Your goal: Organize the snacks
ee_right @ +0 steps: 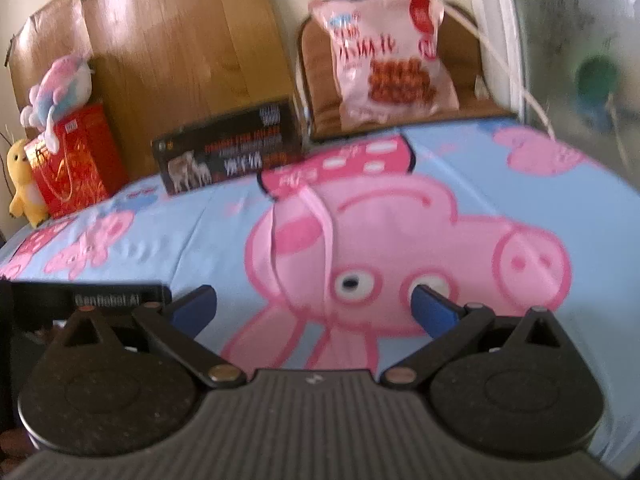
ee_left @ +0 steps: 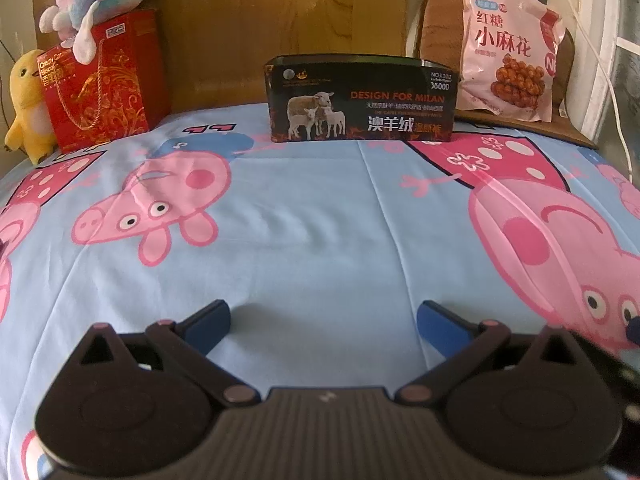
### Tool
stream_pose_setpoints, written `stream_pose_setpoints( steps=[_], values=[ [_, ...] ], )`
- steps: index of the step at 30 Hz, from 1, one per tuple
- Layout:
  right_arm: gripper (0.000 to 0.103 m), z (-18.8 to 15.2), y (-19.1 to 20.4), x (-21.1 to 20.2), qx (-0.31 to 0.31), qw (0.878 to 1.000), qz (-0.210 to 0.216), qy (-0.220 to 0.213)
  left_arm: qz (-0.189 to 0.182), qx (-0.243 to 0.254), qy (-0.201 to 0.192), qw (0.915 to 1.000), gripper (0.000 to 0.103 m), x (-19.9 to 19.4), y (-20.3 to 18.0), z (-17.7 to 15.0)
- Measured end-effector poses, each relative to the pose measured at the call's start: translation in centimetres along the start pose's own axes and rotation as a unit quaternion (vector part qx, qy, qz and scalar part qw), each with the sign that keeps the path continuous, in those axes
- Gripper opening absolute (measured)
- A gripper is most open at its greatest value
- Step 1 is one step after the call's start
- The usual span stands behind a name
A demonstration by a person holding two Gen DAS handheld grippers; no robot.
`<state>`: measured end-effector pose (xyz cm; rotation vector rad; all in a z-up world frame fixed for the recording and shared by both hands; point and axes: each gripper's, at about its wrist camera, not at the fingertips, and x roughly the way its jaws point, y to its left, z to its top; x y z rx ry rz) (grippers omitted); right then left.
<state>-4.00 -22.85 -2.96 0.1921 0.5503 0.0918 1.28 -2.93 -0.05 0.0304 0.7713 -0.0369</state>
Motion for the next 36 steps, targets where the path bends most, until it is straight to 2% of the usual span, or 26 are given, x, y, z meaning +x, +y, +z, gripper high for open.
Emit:
stream_pose_setpoints(
  steps=[14,36],
  values=[
    [0.103,-0.47,0.82,0.13,-0.035,0.999,-0.013,0.002,0.007,-0.007,-0.008,0.9999,0.103,-0.37,-0.2,-0.29],
    [0.103,-1.04,0.8,0.16,-0.057,0.998,-0.009,-0.024,0.016,-0.014,-0.013,0.9997,0.103,-0.66,-0.38,-0.72]
  ],
)
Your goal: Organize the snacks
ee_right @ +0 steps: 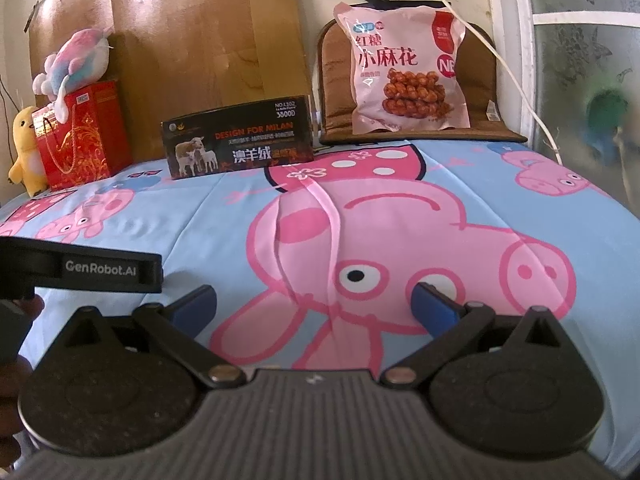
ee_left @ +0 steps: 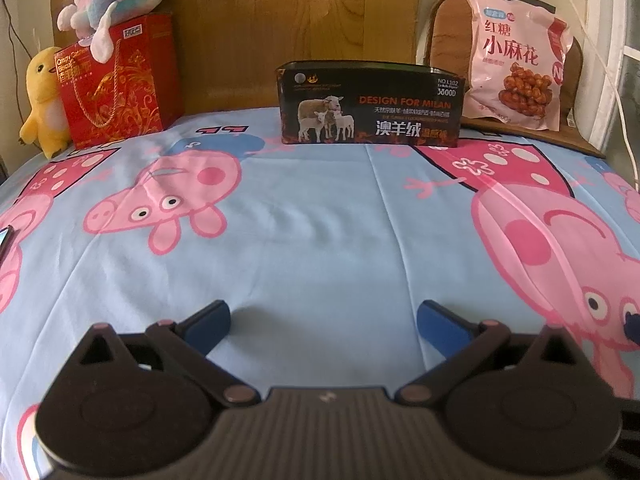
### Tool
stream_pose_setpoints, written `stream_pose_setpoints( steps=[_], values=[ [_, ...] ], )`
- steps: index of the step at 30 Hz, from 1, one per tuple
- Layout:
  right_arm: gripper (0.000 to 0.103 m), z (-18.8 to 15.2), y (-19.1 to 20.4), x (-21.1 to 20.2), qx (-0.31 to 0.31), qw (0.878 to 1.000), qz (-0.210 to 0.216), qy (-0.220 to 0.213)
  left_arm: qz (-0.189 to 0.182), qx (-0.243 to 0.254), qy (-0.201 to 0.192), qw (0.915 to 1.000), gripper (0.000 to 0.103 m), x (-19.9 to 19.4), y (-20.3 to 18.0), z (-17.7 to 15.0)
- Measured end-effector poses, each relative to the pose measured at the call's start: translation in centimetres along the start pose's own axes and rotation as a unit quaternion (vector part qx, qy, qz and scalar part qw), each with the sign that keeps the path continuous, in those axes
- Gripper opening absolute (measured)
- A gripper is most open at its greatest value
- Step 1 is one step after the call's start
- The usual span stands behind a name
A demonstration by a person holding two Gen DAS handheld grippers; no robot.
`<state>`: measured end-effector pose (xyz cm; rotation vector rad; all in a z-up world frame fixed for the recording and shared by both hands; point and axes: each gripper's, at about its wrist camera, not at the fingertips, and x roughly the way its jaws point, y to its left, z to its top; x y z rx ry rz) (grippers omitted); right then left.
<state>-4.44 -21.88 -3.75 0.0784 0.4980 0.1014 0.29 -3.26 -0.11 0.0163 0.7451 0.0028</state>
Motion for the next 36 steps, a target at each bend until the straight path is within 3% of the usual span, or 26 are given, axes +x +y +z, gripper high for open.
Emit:
stream_pose_setpoints(
  steps=[36],
  values=[
    [0.103,-0.14,-0.04,-0.18,0.007,1.0,0.003,-0.006,0.001,0.0,0.001,1.0,0.103,-0.2,-0.02,-0.12]
  ],
)
